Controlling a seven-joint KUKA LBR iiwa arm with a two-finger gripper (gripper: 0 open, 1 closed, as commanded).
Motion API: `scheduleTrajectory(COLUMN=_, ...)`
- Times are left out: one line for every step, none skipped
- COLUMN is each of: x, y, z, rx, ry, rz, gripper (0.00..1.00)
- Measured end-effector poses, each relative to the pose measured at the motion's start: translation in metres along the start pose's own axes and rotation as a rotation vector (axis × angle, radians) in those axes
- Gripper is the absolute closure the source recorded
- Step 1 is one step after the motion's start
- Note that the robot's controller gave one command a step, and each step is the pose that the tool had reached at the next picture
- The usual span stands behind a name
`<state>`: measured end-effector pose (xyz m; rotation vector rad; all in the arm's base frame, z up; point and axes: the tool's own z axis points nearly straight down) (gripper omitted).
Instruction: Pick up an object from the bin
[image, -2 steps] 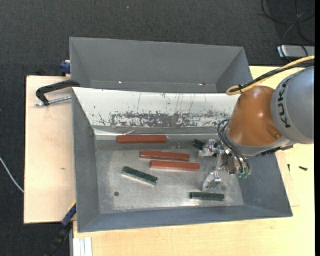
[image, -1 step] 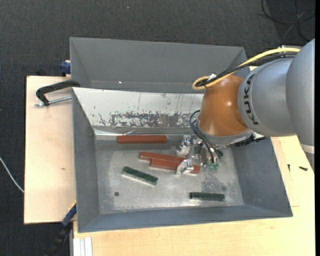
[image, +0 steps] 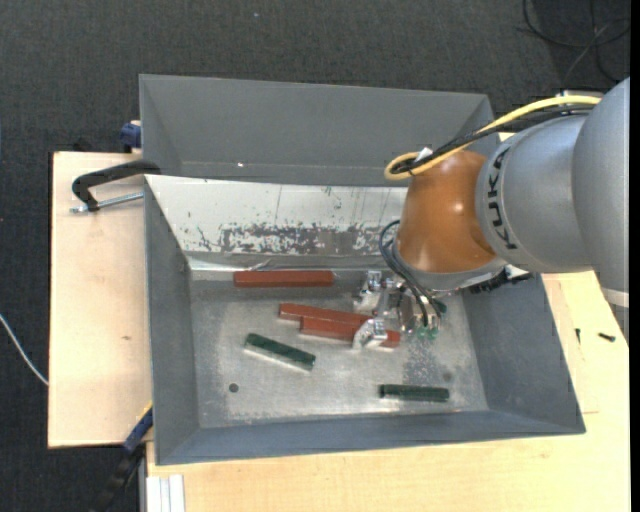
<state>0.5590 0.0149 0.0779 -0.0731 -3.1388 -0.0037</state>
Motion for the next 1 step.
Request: scheduleTrajectory(x=-0.0001, y=0.0114, z=-0.1806, rx=0.000, ry=-0.017, rz=-0.032, gripper=1.00)
